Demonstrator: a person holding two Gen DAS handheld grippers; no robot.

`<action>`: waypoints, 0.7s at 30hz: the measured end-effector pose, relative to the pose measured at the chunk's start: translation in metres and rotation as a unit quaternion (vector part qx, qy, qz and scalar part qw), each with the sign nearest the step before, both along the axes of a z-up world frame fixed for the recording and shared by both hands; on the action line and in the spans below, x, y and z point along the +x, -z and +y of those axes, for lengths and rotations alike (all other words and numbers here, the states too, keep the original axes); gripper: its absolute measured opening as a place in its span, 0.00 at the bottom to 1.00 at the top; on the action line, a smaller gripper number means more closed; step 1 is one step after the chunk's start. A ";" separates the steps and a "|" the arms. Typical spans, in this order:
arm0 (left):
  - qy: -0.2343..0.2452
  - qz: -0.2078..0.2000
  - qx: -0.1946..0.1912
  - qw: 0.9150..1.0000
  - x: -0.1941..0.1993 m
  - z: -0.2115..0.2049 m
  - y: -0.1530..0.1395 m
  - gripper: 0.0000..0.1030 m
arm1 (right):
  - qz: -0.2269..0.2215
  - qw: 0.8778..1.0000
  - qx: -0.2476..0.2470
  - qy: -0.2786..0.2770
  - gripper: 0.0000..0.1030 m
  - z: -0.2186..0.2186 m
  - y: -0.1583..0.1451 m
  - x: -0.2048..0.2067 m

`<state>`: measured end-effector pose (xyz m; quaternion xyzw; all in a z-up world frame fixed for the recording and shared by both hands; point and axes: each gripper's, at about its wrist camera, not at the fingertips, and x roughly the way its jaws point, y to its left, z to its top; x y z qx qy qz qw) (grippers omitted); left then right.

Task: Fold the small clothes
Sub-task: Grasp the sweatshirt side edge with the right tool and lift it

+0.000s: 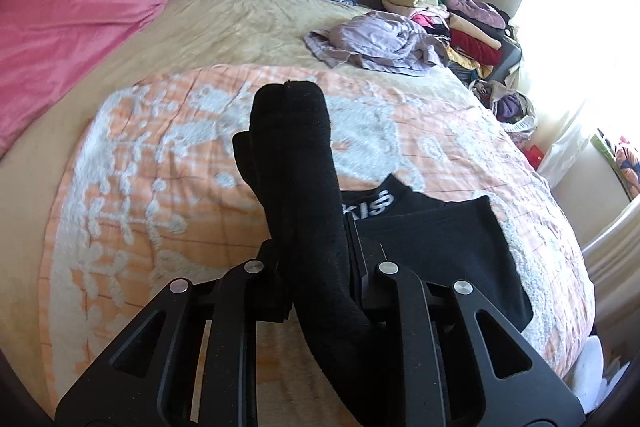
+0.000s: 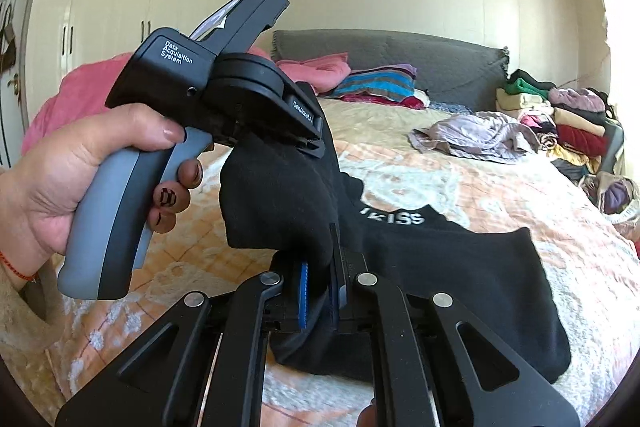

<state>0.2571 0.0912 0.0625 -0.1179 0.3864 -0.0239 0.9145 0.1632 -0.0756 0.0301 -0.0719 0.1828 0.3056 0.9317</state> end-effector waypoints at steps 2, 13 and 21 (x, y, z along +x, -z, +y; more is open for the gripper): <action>0.004 -0.001 0.004 1.000 0.002 -0.010 -0.005 0.12 | 0.000 1.000 0.004 0.005 0.06 -0.006 -0.002 0.000; 0.017 0.012 0.021 1.000 0.016 -0.054 -0.018 0.12 | 0.012 0.999 0.032 0.032 0.06 -0.043 -0.010 -0.002; 0.032 0.024 0.039 0.998 0.030 -0.093 -0.015 0.13 | 0.023 0.997 0.043 0.054 0.06 -0.069 -0.005 -0.005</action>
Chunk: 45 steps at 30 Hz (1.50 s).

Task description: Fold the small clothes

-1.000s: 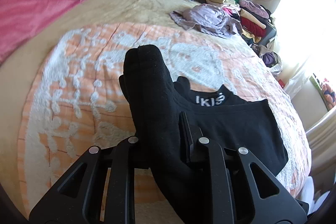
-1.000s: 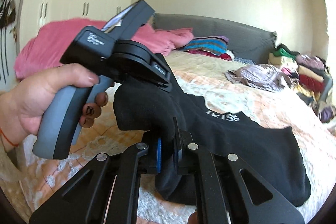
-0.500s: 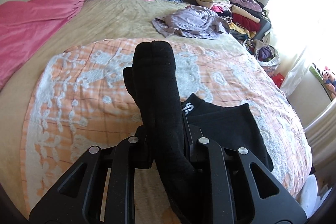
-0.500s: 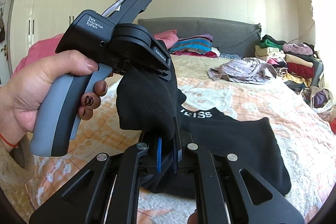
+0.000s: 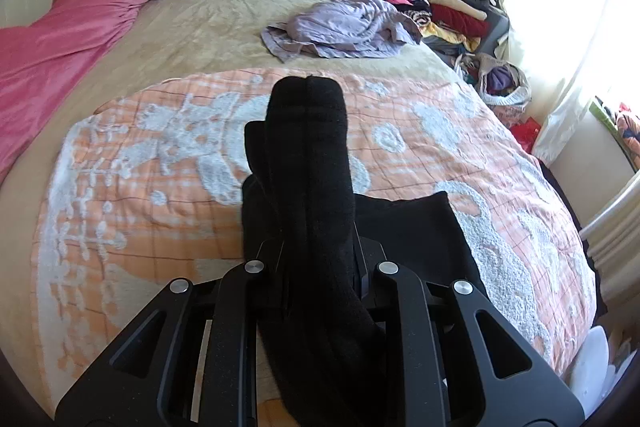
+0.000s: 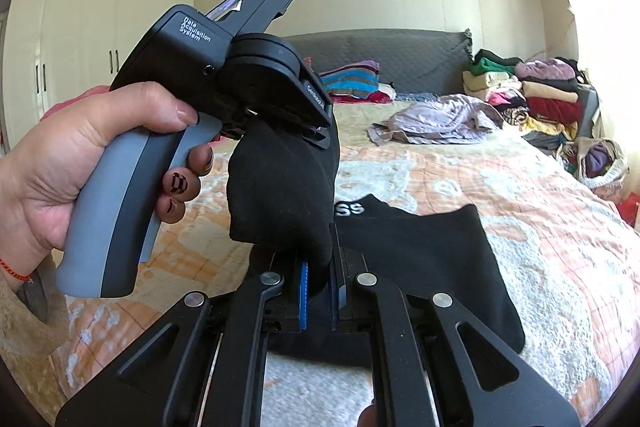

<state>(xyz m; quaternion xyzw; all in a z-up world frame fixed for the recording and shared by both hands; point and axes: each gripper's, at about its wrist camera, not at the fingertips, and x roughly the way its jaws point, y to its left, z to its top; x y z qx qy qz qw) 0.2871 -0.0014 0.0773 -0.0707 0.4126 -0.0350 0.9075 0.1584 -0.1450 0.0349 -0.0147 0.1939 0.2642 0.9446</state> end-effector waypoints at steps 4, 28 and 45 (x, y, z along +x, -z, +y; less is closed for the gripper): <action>0.010 0.009 0.005 1.000 0.007 -0.021 0.005 0.13 | 0.010 1.000 0.007 0.010 0.06 -0.014 0.004 0.001; 0.052 0.100 0.047 0.993 0.059 -0.105 0.073 0.25 | 0.144 0.985 0.089 0.031 0.07 -0.081 0.052 0.040; 0.120 0.082 -0.030 0.989 0.044 -0.116 0.067 0.74 | 0.243 0.964 0.109 0.006 0.47 -0.112 0.071 0.058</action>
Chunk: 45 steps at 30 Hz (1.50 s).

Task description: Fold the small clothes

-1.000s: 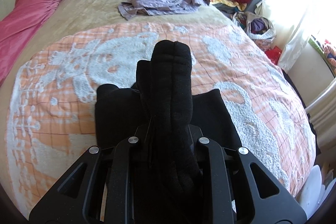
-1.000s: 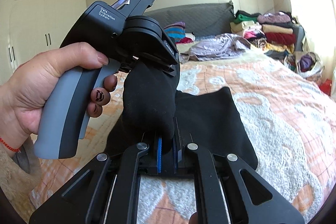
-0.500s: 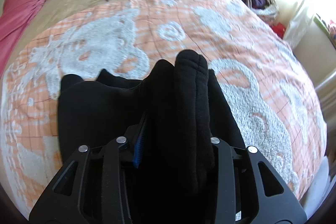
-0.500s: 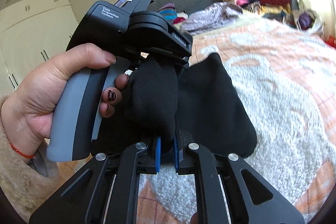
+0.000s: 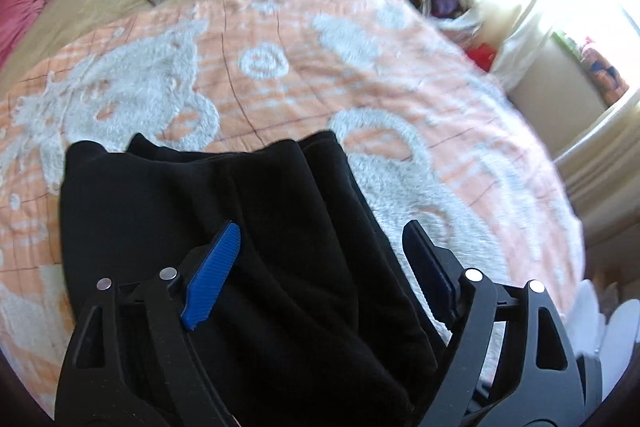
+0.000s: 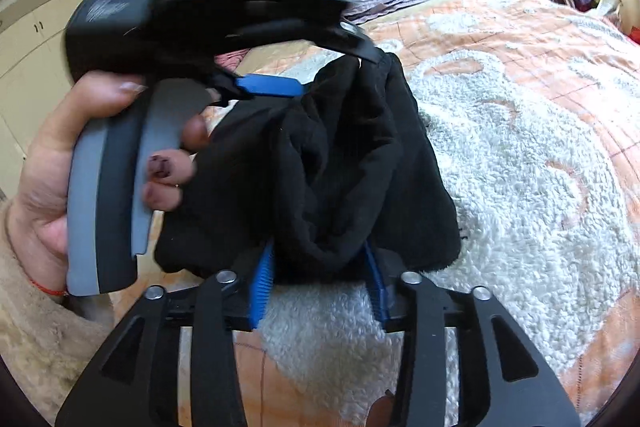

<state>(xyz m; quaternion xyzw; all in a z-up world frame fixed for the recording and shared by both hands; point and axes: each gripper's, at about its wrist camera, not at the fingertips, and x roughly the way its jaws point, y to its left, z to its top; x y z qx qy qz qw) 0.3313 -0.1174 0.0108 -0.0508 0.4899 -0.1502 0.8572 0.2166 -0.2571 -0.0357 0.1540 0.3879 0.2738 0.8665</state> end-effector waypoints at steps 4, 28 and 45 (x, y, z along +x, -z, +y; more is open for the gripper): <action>-0.039 -0.026 -0.012 0.999 -0.018 0.041 -0.009 0.74 | 0.023 0.999 0.032 -0.022 0.64 -0.008 -0.005 0.005; -0.056 -0.065 0.018 0.996 -0.075 0.087 0.022 0.74 | -0.019 0.993 -0.090 -0.075 0.17 0.021 -0.046 0.112; -0.060 -0.061 0.010 0.996 -0.092 0.086 0.026 0.74 | 0.045 0.998 -0.014 -0.049 0.59 -0.013 -0.022 0.088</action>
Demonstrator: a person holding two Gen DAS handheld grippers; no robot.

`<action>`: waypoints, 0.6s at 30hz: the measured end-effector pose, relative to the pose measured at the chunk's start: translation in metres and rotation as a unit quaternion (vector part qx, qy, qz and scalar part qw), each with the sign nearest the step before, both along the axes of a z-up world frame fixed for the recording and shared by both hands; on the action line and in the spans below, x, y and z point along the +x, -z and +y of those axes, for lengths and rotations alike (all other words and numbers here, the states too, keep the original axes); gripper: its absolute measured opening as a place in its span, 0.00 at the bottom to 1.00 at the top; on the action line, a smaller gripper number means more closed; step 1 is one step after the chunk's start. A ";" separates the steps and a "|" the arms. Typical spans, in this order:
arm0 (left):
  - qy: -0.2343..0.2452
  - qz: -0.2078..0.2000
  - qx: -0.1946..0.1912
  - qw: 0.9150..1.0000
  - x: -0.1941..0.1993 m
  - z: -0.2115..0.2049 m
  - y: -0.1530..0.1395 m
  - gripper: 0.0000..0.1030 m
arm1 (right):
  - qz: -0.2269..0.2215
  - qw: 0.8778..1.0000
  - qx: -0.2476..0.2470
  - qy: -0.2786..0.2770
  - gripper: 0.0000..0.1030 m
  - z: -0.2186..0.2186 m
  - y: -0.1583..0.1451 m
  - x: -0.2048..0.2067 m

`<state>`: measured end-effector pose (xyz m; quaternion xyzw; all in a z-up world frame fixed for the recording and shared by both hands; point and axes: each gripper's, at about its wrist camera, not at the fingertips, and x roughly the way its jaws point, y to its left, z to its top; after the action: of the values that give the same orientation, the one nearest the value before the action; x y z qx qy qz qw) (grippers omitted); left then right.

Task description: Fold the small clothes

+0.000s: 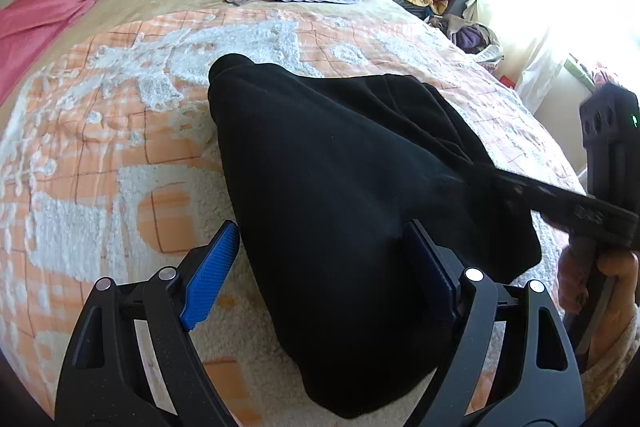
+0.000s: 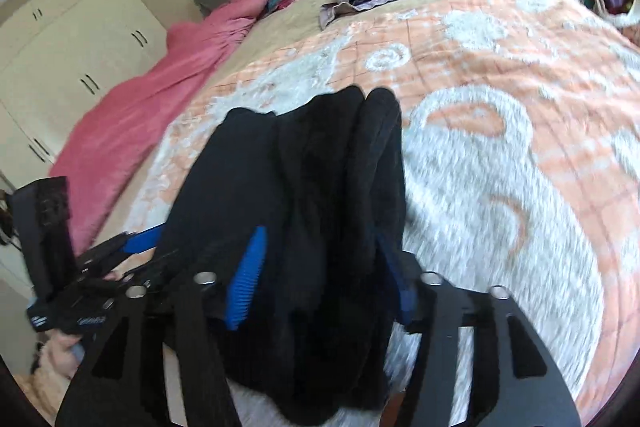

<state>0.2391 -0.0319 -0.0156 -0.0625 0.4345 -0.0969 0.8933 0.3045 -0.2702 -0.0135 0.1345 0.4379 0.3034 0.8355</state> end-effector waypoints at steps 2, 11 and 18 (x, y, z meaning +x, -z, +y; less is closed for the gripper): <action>-0.002 -0.001 -0.007 1.000 -0.005 0.001 -0.001 0.74 | 0.005 1.000 0.013 0.001 0.60 -0.003 -0.001 -0.007; -0.009 -0.004 -0.026 1.000 -0.020 0.003 -0.002 0.74 | 0.009 0.999 0.031 0.005 0.37 -0.008 0.004 -0.034; 0.001 -0.008 -0.015 1.000 -0.027 -0.006 -0.006 0.63 | -0.062 0.997 -0.038 0.008 0.15 0.004 -0.024 -0.049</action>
<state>0.2117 -0.0380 -0.0093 -0.0748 0.4260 -0.1044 0.8956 0.2553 -0.2665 0.0105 0.0870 0.3949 0.2876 0.8682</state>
